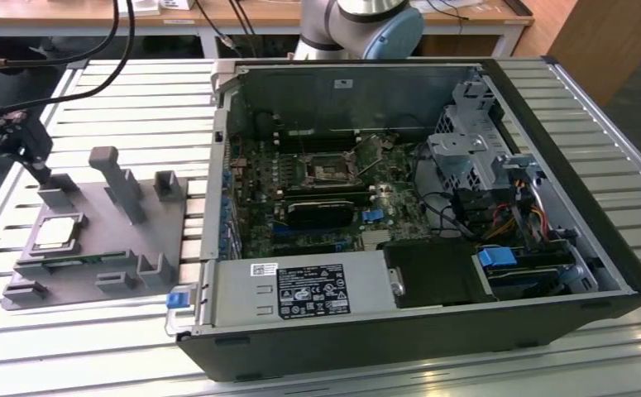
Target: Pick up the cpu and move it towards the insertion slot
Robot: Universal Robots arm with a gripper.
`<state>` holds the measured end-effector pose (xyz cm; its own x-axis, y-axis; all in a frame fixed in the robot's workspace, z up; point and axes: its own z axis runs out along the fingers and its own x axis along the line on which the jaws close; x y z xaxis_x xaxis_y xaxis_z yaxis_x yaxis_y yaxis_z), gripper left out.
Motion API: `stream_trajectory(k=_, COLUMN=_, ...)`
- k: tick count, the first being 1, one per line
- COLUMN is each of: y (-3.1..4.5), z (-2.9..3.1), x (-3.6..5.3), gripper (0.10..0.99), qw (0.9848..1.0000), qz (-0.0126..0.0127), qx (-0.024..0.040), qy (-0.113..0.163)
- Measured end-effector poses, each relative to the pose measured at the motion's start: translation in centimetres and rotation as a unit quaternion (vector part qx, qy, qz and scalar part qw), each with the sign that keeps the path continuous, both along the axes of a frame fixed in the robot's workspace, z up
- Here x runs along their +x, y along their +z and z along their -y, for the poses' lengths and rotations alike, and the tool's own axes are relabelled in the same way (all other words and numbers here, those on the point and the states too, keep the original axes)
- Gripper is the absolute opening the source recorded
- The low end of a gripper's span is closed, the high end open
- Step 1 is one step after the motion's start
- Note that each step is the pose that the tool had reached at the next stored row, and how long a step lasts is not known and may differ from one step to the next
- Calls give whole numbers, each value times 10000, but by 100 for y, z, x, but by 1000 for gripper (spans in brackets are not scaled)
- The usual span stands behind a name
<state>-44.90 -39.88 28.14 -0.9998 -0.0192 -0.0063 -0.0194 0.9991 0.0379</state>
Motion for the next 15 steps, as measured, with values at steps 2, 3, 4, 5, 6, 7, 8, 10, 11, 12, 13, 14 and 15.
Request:
stream_trajectory(k=2, y=-15, z=0, x=-3, gripper=761, qw=10000, qz=0, qx=0, qy=0)
stream_trajectory(k=3, y=-23, z=1, x=-5, gripper=761, qw=10000, qz=0, qx=0, qy=0)
stream_trajectory(k=4, y=-30, z=1, x=-6, gripper=761, qw=10000, qz=0, qx=0, qy=0)
stream_trajectory(k=5, y=-38, z=1, x=-8, gripper=761, qw=10000, qz=0, qx=0, qy=0)
stream_trajectory(k=6, y=-46, z=1, x=-10, gripper=761, qw=10000, qz=1, qx=0, qy=0)
stream_trajectory(k=7, y=-53, z=2, x=-12, gripper=761, qw=10000, qz=0, qx=0, qy=0)
stream_trajectory(k=8, y=-60, z=3, x=-14, gripper=761, qw=10000, qz=0, qx=0, qy=0)
stream_trajectory(k=10, y=-78, z=5, x=-17, gripper=761, qw=10000, qz=1, qx=0, qy=0)
stream_trajectory(k=11, y=-89, z=7, x=-20, gripper=761, qw=10000, qz=1, qx=0, qy=0)
stream_trajectory(k=12, y=-100, z=8, x=-23, gripper=761, qw=10000, qz=1, qx=0, qy=-1)
stream_trajectory(k=13, y=-112, z=10, x=-25, gripper=761, qw=10000, qz=1, qx=0, qy=-1)
stream_trajectory(k=14, y=-127, z=15, x=-25, gripper=761, qw=10000, qz=0, qx=0, qy=0)
stream_trajectory(k=15, y=-143, z=20, x=-26, gripper=761, qw=10000, qz=0, qx=0, qy=0)
